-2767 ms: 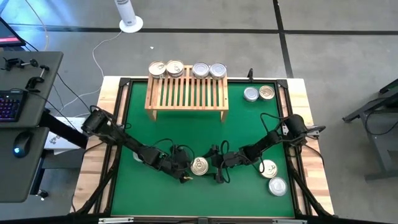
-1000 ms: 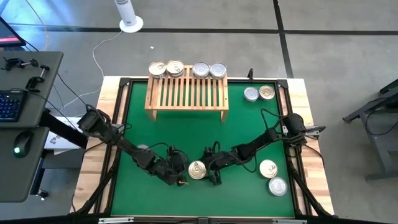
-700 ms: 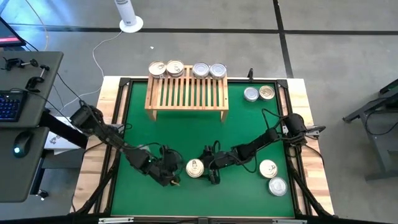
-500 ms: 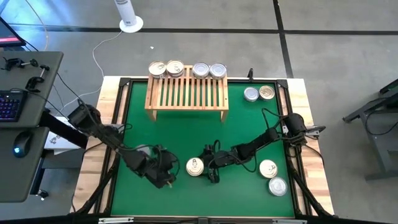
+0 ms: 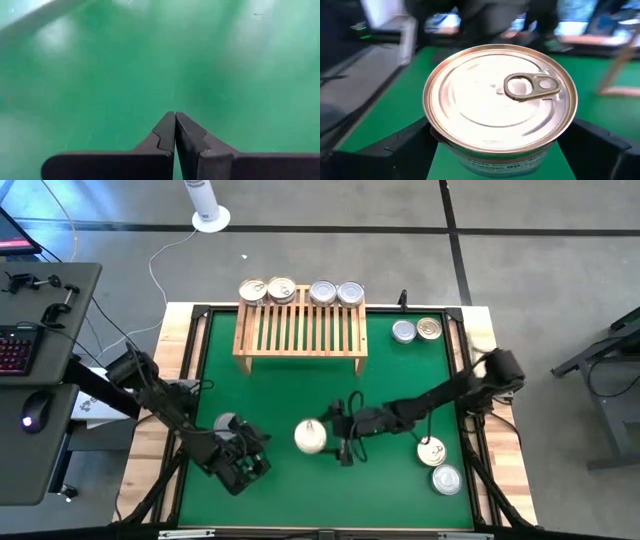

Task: Stack canned seafood by type on shelf
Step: Stack the blue pink tuna can on top of the right blue pink tuna can on the shelf, then stack the green white tuna can on top of the right green white tuna can on the shelf

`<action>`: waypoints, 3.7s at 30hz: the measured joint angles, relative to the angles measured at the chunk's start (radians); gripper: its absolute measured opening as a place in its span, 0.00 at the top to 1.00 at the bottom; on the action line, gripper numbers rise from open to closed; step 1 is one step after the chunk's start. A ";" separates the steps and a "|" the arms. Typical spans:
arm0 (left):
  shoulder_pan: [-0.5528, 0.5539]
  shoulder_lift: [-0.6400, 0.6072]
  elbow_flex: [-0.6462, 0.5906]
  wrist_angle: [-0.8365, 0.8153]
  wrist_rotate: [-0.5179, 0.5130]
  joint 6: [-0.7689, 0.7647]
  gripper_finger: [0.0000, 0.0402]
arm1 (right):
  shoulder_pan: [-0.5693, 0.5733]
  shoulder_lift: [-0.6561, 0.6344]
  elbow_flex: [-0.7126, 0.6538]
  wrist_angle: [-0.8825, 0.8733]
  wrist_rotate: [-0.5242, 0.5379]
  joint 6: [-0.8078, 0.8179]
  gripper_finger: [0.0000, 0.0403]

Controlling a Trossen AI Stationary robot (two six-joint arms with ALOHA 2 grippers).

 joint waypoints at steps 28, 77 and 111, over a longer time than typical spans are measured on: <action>0.253 -0.082 -0.052 0.133 -0.161 0.516 1.00 | -0.845 0.541 1.350 -0.824 -0.489 -0.194 0.11; 0.227 -0.081 -0.052 0.223 -0.127 0.500 1.00 | -0.851 0.588 1.419 -1.040 -0.428 -0.236 0.01; 0.205 -0.080 -0.052 0.255 -0.130 0.474 1.00 | -0.725 0.348 1.419 -1.703 -0.243 -0.336 0.01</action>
